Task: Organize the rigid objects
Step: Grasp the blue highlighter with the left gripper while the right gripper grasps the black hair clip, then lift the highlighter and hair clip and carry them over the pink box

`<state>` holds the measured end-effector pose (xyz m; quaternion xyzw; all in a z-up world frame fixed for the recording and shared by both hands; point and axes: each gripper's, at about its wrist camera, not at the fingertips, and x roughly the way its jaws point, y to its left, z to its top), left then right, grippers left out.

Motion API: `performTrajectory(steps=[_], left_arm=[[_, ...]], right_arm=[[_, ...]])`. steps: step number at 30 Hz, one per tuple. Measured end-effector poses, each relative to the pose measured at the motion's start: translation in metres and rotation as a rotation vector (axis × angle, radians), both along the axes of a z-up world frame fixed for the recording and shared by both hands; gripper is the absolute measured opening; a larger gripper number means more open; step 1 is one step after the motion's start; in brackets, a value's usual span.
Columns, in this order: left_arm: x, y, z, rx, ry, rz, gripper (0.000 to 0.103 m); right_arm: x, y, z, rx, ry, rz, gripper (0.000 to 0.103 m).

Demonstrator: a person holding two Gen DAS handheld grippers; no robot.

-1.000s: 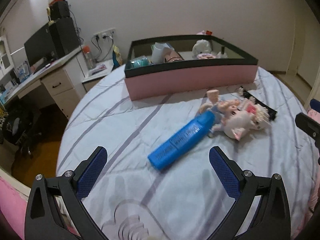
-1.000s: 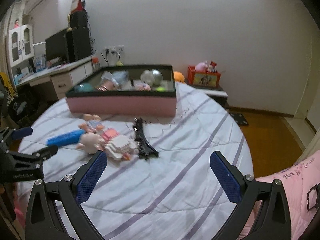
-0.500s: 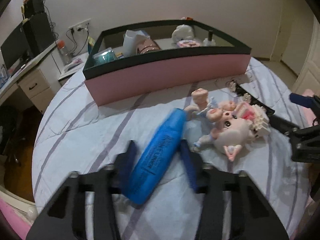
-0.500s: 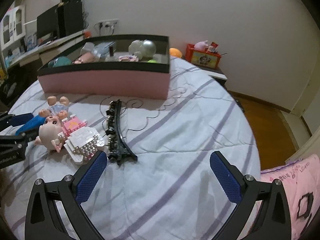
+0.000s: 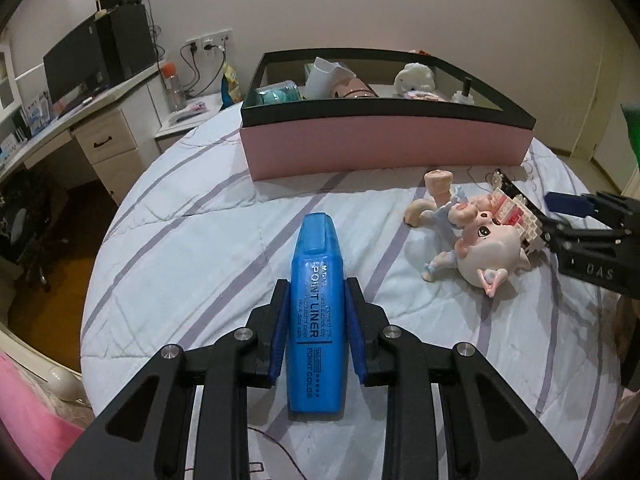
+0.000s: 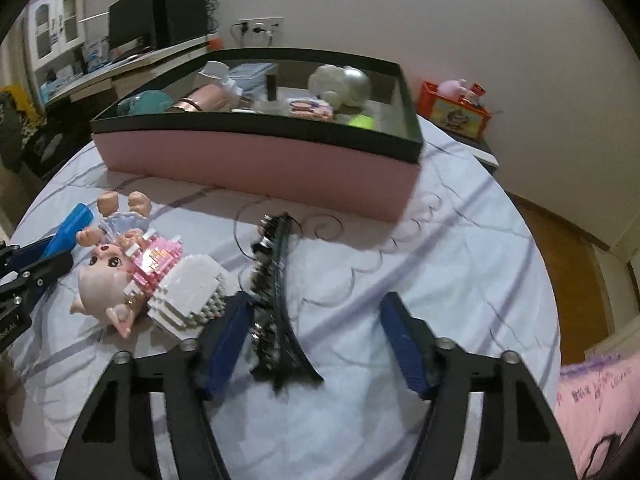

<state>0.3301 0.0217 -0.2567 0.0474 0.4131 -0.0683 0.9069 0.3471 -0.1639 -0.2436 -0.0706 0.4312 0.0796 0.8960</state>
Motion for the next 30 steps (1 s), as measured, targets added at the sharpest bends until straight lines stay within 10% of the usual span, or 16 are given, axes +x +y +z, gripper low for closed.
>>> performTrajectory(steps=[4, 17, 30], left_arm=[[0.001, 0.002, -0.001, -0.018, 0.001, -0.001, 0.027], [-0.007, 0.013, 0.006, -0.088, -0.03, 0.016, 0.027], [-0.044, -0.007, 0.085, -0.13, -0.287, 0.032, 0.027]], right_arm=[[0.001, 0.004, 0.002, 0.034, -0.004, 0.045, 0.019], [-0.031, -0.011, 0.021, 0.175, -0.115, -0.032, 0.019], [-0.078, 0.018, 0.078, 0.226, -0.322, 0.003, 0.019]])
